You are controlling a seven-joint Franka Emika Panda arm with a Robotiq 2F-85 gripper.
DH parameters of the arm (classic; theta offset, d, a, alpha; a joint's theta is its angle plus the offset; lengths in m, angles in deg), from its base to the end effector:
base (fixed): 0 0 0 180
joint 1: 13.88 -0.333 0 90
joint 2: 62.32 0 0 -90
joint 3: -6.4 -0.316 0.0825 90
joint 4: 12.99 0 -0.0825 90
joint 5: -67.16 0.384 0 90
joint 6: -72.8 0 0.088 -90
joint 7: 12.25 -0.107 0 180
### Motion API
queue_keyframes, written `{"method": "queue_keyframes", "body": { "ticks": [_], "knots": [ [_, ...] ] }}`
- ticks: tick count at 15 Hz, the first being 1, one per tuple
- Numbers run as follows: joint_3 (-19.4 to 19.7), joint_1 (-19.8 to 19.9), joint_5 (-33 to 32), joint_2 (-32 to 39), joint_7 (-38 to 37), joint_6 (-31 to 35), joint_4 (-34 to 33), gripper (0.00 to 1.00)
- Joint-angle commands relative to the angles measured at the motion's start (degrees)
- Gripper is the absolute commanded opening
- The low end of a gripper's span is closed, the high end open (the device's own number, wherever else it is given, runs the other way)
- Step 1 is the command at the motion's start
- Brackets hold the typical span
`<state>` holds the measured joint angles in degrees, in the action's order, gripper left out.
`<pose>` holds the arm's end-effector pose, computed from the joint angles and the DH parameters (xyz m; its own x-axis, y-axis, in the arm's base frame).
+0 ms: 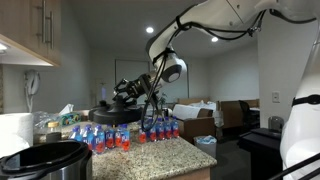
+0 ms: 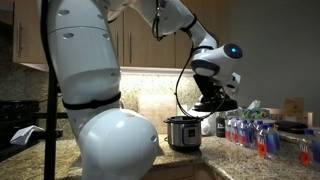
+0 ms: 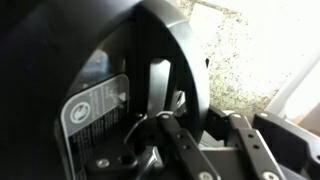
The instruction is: Put the black lid on the pressure cooker
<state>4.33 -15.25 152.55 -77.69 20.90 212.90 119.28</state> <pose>0.4981 0.0320 0.4965 0.7825 -0.5485 0.2947 -0.0206 -0.4958 -0.8682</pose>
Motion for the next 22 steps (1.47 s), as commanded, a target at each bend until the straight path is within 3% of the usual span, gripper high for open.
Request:
{"method": "queue_keyframes", "body": {
  "ticks": [1, 4, 8, 13, 16, 19, 20, 22],
  "knots": [
    [-3.21, -2.7, 10.22, 2.26, 0.77, 4.45, -3.16, 0.05],
    [-7.28, -5.13, 19.96, 3.52, 1.41, 10.22, -4.51, 0.05],
    [-13.26, -8.7, 35.05, 6.82, 6.57, 23.23, -9.55, 0.05],
    [-19.56, -7.21, 56.46, 12.64, 22.71, 38.36, -21.17, 0.05],
    [-19.91, -6.36, 63.69, 16.17, 32.74, 40.24, -25.0, 0.05],
    [-17.61, -8.07, 68.16, 21.65, 42.35, 39.72, -27.94, 0.05],
    [-16.55, -9.43, 63.71, 23.32, 39.17, 39.39, -28.38, 0.05],
    [-13.9, -12.53, 63.47, 26.18, 40.18, 39.25, -29.73, 0.05]
  ]
}}
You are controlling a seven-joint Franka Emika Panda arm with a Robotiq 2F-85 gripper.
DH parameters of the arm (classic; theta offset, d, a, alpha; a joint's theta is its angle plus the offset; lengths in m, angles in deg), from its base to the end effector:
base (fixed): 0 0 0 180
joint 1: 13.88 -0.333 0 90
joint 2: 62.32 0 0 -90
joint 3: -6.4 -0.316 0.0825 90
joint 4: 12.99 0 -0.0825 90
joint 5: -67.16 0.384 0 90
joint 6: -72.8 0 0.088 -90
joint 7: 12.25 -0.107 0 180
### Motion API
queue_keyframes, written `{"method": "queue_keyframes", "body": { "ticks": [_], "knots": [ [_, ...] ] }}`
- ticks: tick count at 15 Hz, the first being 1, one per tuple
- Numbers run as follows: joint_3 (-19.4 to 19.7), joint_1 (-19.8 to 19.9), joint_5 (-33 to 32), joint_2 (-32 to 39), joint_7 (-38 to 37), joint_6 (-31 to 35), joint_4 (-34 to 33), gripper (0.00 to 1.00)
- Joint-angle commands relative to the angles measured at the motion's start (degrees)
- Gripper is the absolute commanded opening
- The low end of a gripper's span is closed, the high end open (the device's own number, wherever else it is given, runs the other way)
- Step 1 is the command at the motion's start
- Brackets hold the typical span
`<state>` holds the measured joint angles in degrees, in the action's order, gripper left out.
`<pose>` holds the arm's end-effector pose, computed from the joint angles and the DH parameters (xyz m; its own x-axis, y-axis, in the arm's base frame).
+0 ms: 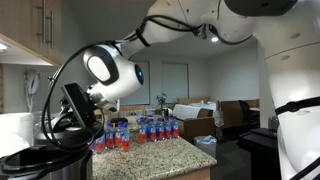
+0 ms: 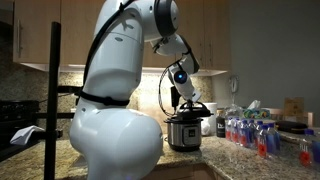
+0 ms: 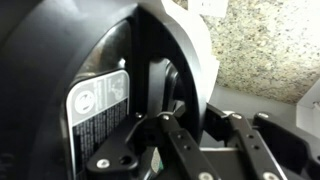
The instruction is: Put the black lid on the pressure cooker
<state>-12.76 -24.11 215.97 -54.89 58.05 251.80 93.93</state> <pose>0.5251 0.2375 0.4427 0.5572 -0.8188 0.1380 -0.2554 -0.3271 -0.9098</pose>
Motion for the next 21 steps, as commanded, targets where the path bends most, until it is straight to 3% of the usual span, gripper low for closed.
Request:
{"method": "queue_keyframes", "body": {
  "ticks": [1, 17, 20, 21],
  "knots": [
    [4.68, -5.34, 0.5, 4.53, 3.66, 0.18, -4.91, 0.05],
    [32.26, -34.85, 0.67, 12.45, 2.33, -0.2, -14.52, 0.05],
    [35.05, -38.24, 0.66, 13.47, 1.85, -0.03, -14.84, 0.05],
    [34.16, -38.21, 0.66, 13.22, 2.08, -0.03, -14.0, 0.05]
  ]
}}
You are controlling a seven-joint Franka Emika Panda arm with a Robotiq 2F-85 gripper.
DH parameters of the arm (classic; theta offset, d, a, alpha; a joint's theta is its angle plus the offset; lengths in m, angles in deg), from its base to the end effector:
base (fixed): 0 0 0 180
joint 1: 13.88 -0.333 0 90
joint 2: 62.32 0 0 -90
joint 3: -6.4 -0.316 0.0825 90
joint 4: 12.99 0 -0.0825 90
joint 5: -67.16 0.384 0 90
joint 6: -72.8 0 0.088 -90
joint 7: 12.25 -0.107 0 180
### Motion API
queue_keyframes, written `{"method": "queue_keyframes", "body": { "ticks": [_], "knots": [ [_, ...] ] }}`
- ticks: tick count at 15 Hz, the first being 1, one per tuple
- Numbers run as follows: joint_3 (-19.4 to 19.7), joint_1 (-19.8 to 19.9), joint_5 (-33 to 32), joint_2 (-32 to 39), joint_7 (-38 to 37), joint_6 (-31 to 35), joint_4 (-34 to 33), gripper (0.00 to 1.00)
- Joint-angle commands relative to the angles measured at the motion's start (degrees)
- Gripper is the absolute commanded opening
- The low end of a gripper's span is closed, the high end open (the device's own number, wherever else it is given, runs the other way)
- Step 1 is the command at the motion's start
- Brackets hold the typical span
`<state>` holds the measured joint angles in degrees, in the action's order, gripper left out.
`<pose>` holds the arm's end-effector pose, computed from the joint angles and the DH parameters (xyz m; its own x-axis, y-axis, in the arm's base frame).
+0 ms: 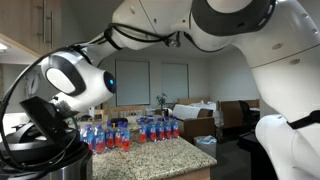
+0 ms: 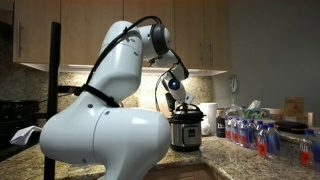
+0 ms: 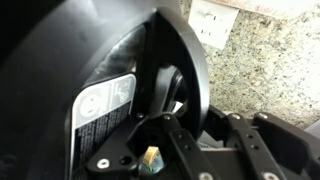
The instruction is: Put the black lid on the pressure cooker
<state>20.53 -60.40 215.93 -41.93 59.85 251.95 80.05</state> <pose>0.5572 0.3206 0.4225 0.6001 -0.7445 0.2927 -0.1373 -0.4563 -0.8791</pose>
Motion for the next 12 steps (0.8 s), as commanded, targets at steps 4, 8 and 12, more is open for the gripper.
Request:
{"method": "queue_keyframes", "body": {
  "ticks": [4, 8, 12],
  "knots": [
    [-3.63, -0.77, -2.12, -0.35, -1.61, 2.22, 1.36, 0.05],
    [-2.59, -1.59, -0.29, -9.96, 0.59, 5.0, 10.37, 0.05],
    [-4.69, 2.86, -1.71, -14.94, -1.64, 4.43, 18.37, 0.05]
  ]
}}
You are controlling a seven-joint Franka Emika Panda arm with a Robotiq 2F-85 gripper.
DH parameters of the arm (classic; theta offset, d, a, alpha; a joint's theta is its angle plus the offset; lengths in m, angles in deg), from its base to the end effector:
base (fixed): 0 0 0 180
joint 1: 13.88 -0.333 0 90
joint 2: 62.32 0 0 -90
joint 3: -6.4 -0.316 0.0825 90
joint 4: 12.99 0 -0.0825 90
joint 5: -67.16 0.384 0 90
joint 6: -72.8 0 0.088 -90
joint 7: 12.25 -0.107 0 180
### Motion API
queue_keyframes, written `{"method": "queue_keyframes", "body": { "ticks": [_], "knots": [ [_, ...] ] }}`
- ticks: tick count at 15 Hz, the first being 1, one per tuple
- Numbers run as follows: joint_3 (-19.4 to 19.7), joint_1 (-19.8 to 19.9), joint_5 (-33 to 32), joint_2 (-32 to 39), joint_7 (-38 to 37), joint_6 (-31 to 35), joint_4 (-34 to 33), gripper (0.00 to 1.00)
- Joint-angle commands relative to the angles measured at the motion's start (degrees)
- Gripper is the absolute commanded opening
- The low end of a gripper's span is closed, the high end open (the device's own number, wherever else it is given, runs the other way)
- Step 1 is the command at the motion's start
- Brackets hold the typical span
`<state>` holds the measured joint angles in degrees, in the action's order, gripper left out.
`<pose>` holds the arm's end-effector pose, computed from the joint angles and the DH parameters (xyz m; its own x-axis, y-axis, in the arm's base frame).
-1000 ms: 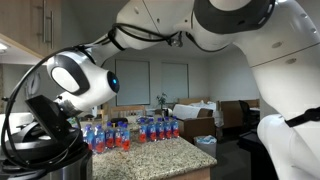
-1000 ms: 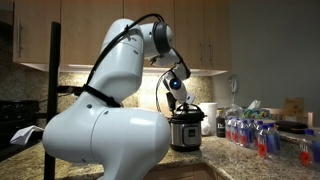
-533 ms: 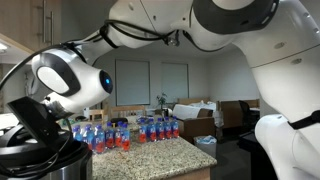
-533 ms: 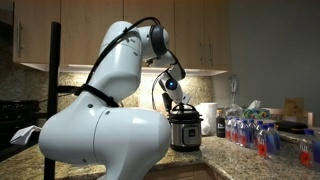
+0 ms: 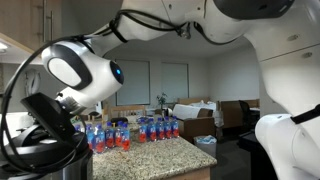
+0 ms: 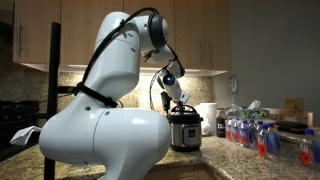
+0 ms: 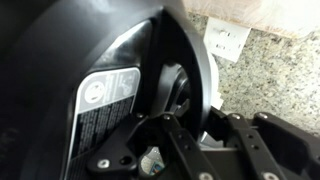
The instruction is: Put the black lid on the pressure cooker
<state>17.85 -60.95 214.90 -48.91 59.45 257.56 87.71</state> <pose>0.5092 0.3107 0.4295 0.6222 -0.7325 0.2764 -0.2118 -0.4974 -0.8413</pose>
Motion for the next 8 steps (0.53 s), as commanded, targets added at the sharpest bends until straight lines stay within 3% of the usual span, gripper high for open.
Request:
{"method": "queue_keyframes", "body": {
  "ticks": [1, 5, 8],
  "knots": [
    [-1.08, 3.76, -0.56, -9.13, -1.21, -2.74, 12.23, 0.05],
    [-3.61, 5.2, -6.37, -8.62, -6.94, -5.47, 14.43, 0.05],
    [-5.41, 4.72, -12.17, -7.4, -12.21, -3.95, 12.86, 0.05]
  ]
}}
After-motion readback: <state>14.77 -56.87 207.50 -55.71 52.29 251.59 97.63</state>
